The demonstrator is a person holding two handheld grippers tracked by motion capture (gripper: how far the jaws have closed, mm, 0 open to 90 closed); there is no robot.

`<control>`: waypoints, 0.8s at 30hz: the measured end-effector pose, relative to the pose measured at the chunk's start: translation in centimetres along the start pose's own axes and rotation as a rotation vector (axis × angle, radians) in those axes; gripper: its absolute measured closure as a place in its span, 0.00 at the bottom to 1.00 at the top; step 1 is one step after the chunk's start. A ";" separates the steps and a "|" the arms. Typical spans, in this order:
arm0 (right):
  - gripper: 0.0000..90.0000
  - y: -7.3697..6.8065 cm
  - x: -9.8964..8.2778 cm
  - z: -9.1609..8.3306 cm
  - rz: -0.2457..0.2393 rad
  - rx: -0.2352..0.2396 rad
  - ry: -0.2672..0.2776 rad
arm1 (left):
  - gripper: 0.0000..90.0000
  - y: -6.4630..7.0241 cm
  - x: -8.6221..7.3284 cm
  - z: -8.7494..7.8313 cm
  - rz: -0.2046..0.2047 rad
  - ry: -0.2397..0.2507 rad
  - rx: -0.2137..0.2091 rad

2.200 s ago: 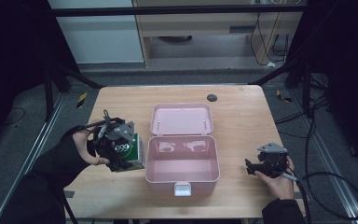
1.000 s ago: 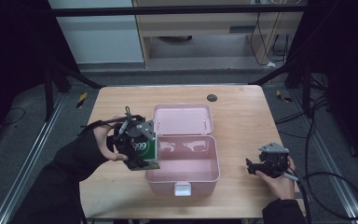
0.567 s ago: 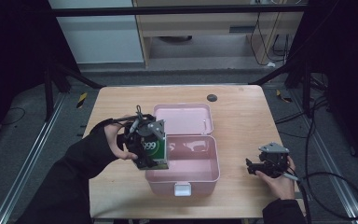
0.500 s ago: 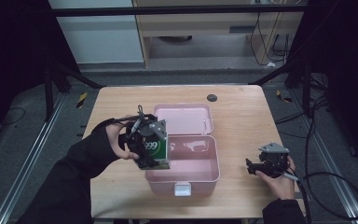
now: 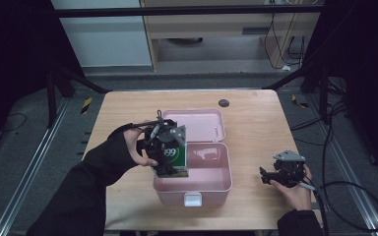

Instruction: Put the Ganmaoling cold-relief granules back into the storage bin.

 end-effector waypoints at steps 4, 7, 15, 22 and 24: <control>0.05 0.1 0.0 0.0 -0.002 -0.001 0.000 | 0.16 -0.1 0.5 0.5 0.005 -0.010 -0.001; 0.05 0.0 0.0 0.0 -0.006 -0.001 -0.003 | 0.16 -0.1 0.8 0.9 0.010 -0.013 -0.005; 0.06 0.0 0.0 0.0 -0.005 0.001 0.003 | 0.16 -0.2 0.9 1.9 0.012 -0.034 -0.006; 0.06 -0.1 0.0 0.1 -0.007 0.001 -0.005 | 0.16 -0.3 0.3 3.5 0.002 -0.053 -0.026; 0.06 -0.1 0.0 0.1 -0.008 0.001 -0.005 | 0.16 -0.2 0.2 3.9 0.002 -0.057 -0.033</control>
Point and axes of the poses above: each handheld gripper's, and its own axes: z roughly forward along the jaws, x roughly out of its top, y roughly to its right, the point moved 7 cm from there along z, roughly forward along the jaws, and after that the axes turned 9 degrees about -y, right-handed, at the moved point
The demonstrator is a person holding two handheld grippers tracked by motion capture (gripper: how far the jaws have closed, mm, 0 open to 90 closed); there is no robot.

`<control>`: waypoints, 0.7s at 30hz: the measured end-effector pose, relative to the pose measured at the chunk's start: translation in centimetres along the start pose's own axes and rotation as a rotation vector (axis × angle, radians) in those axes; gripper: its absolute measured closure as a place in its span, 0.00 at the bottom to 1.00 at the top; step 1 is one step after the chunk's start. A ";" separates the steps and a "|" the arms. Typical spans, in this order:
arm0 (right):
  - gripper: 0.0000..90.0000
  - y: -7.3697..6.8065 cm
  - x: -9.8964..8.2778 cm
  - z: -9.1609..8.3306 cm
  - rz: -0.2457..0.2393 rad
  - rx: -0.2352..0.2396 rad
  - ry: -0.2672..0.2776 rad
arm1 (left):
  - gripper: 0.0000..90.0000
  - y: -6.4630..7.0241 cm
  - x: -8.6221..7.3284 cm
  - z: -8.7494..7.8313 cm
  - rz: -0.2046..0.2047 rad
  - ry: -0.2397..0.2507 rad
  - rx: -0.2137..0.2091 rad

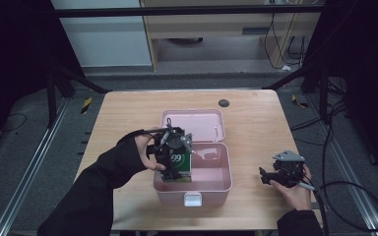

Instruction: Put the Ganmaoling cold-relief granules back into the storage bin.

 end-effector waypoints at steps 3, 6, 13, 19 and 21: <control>0.05 0.0 0.0 0.0 -0.002 -0.001 -0.002 | 0.16 0.1 -0.1 0.5 -0.004 -0.001 -0.007; 0.06 0.0 0.0 0.1 -0.004 -0.001 0.000 | 0.16 0.1 -0.4 1.0 -0.005 -0.013 -0.006; 0.06 -0.1 0.0 0.1 -0.010 0.000 -0.001 | 0.16 0.1 -1.0 1.9 -0.018 -0.012 -0.019; 0.05 -0.1 0.0 0.2 -0.017 -0.003 -0.002 | 0.16 0.1 -1.2 2.7 -0.018 -0.022 -0.027; 0.05 -0.1 -0.1 0.2 -0.020 -0.006 -0.003 | 0.16 0.0 -1.3 3.1 -0.018 -0.023 -0.031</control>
Point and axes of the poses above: each handheld gripper's, and its own axes: z roughly forward along the jaws, x roughly out of its top, y roughly to its right, the point moved 7 cm from there along z, roughly forward along the jaws, and after that the axes turned 9 degrees about -y, right-handed, at the moved point
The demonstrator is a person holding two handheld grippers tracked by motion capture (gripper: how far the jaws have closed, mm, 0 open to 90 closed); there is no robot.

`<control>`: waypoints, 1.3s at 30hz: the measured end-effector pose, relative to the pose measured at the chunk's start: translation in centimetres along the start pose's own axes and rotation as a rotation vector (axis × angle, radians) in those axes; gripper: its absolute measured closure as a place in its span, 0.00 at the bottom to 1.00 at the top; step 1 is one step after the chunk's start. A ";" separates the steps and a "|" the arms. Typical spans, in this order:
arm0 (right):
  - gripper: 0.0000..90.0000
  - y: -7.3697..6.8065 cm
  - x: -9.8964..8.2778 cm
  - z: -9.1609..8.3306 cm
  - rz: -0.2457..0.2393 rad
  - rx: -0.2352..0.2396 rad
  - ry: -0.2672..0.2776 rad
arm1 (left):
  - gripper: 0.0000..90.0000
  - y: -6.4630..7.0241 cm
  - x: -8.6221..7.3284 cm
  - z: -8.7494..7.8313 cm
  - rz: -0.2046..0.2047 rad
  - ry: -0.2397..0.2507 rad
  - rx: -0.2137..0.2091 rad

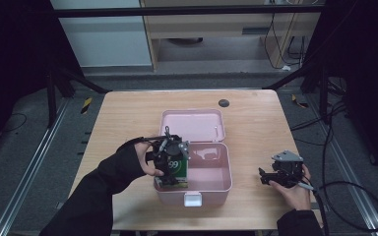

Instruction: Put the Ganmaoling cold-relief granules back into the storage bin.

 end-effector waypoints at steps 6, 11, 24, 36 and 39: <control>0.05 -0.1 0.0 0.0 -0.004 0.001 0.001 | 0.16 0.0 -0.3 1.0 -0.011 -0.021 -0.005; 0.05 0.0 0.0 0.0 -0.003 -0.006 0.002 | 0.16 0.0 -0.3 1.6 -0.012 -0.013 -0.011; 0.03 0.1 0.0 -0.1 0.002 -0.006 0.002 | 0.10 0.0 -0.6 2.1 -0.032 -0.005 -0.020; 0.03 0.2 0.0 -0.1 0.007 -0.010 0.001 | 0.15 0.6 -2.0 -3.5 -0.056 0.163 0.064; 0.03 0.3 0.0 -0.1 0.010 -0.014 -0.001 | 0.20 0.6 -2.9 -4.9 -0.088 0.218 0.092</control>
Point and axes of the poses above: each handheld gripper's, and its own axes: z roughly forward along the jaws, x roughly out of its top, y roughly to its right, the point moved 7 cm from there along z, roughly forward along the jaws, and after that the axes turned 9 degrees about -y, right-handed, at the moved point
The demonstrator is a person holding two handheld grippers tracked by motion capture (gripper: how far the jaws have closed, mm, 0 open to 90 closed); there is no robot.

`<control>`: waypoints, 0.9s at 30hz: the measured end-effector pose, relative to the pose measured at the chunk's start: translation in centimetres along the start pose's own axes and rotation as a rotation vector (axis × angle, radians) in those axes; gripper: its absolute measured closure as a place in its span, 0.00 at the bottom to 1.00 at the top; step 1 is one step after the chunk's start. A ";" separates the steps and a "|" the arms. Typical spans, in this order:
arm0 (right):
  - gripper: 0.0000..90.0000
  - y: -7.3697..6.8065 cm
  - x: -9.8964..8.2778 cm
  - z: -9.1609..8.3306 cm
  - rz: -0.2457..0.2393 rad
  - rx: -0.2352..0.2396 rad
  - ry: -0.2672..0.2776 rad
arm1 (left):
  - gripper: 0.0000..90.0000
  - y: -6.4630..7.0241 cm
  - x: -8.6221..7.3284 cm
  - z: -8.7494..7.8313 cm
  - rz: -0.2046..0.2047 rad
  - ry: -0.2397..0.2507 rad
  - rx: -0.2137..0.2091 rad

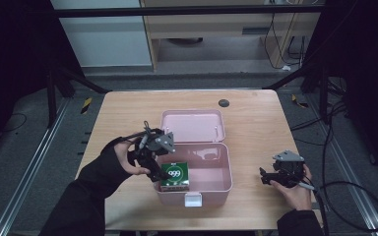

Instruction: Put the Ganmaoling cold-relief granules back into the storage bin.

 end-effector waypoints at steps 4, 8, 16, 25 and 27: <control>0.03 0.0 -0.1 0.0 0.006 -0.003 -0.006 | 0.25 -0.3 -1.4 -1.4 -0.047 0.037 0.037; 0.03 0.2 -0.1 -0.1 0.015 -0.006 -0.004 | 0.29 -0.6 -3.4 -1.8 -0.120 0.069 0.066; 0.03 0.2 -0.1 -0.2 0.022 -0.007 -0.003 | 0.30 -1.3 -8.5 -0.8 -0.296 0.121 0.095; 0.03 0.2 -0.1 -0.2 0.020 -0.011 -0.001 | 0.32 -2.1 -14.0 2.9 -0.519 0.161 0.143; 0.03 0.1 -0.1 -0.2 0.021 -0.012 0.001 | 0.33 -2.3 -14.9 4.0 -0.578 0.170 0.169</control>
Point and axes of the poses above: each handheld gripper's, and its own axes: z roughly forward along the jaws, x roughly out of its top, y roughly to its right, the point moved 7 cm from there along z, roughly forward along the jaws, and after that the axes turned 9 degrees about -y, right-handed, at the moved point
